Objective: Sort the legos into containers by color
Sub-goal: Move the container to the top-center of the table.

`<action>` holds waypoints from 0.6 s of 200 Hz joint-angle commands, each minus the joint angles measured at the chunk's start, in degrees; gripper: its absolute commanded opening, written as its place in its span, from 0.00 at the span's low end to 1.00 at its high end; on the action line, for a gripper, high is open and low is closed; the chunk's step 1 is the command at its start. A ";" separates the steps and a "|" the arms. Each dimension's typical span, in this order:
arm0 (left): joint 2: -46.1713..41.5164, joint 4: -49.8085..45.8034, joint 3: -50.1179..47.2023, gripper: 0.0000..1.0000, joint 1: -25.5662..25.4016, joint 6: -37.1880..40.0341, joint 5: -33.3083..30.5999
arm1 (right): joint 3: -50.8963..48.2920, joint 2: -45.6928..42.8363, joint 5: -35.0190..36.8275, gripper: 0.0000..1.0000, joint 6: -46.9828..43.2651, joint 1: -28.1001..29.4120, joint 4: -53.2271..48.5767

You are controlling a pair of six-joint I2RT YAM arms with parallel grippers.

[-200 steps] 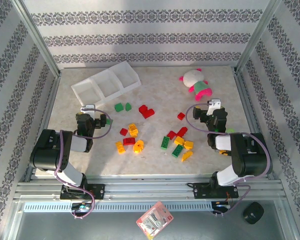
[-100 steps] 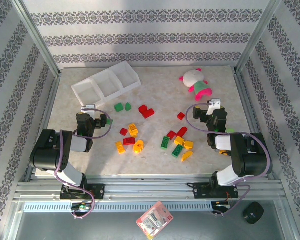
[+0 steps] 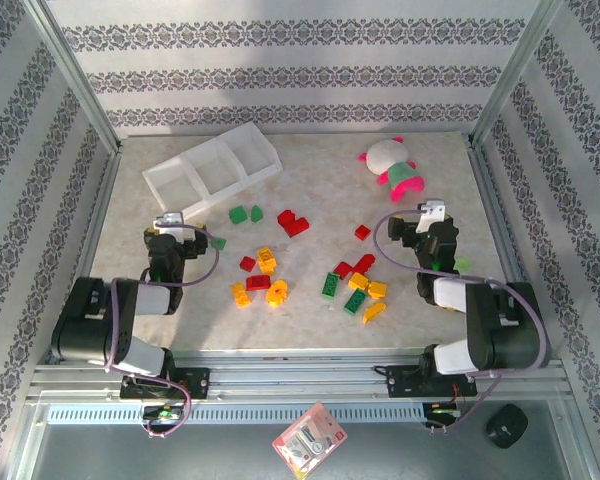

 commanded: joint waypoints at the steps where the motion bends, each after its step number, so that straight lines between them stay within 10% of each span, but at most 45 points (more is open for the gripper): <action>1: -7.85 -10.02 2.94 0.99 -0.10 -3.12 -4.56 | -0.08 -6.39 0.99 0.98 0.31 1.40 -4.86; 60: -17.59 -35.22 14.72 0.99 -6.43 -10.29 -10.45 | 4.96 -19.94 -0.26 0.98 2.74 10.48 -23.67; 120: -7.52 -52.93 31.63 0.99 -8.49 -19.59 -14.27 | 13.30 -18.96 2.08 0.98 0.87 30.65 -31.78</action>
